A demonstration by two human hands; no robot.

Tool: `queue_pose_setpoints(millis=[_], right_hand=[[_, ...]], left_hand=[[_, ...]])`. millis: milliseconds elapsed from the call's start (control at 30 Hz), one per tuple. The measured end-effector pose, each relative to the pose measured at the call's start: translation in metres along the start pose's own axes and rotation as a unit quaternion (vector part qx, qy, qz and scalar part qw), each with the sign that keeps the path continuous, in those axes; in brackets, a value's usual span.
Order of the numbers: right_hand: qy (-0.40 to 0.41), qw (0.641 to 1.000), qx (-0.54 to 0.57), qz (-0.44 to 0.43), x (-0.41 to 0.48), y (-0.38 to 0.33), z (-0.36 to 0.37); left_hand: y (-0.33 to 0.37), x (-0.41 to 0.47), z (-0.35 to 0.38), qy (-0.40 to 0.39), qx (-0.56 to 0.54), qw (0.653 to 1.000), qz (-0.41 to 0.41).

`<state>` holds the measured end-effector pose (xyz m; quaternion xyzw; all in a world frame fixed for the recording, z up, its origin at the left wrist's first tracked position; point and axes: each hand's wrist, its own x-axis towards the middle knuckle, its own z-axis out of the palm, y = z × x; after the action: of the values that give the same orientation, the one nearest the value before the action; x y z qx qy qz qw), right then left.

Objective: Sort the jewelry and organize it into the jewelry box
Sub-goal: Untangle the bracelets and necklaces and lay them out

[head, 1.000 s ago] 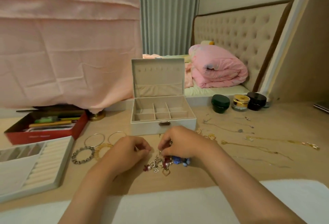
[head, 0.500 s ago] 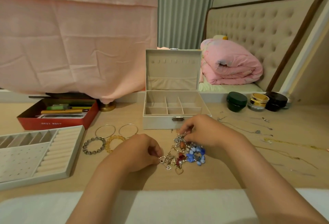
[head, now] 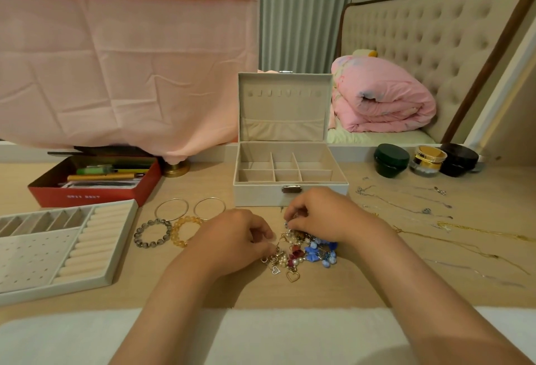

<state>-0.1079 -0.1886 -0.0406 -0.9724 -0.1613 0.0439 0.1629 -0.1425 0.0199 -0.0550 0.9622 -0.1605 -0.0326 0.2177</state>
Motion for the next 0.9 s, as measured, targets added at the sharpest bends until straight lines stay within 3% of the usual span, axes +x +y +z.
queue_pose_setpoints(millis=[467, 600, 733, 833, 900], right_hand=[[0.030, 0.989, 0.146, 0.009, -0.002, 0.007, -0.013], [-0.056, 0.989, 0.137, -0.002, -0.004, 0.001, -0.014], [-0.058, 0.989, 0.133, -0.013, -0.003, -0.005, -0.006], [-0.038, 0.988, 0.151, 0.001, -0.009, 0.003, -0.022], [-0.066, 0.990, 0.124, 0.023, -0.015, 0.011, -0.034]], left_hand=[[-0.015, 0.009, -0.001, 0.000, -0.019, 0.999, -0.027], [-0.016, 0.009, -0.001, 0.013, -0.010, 1.000, -0.019], [-0.002, 0.008, 0.004, 0.098, 0.027, 0.993, 0.067], [0.022, 0.008, 0.016, 0.080, -0.016, 0.988, 0.133], [0.032, 0.010, 0.028, 0.055, -0.014, 0.985, 0.161]])
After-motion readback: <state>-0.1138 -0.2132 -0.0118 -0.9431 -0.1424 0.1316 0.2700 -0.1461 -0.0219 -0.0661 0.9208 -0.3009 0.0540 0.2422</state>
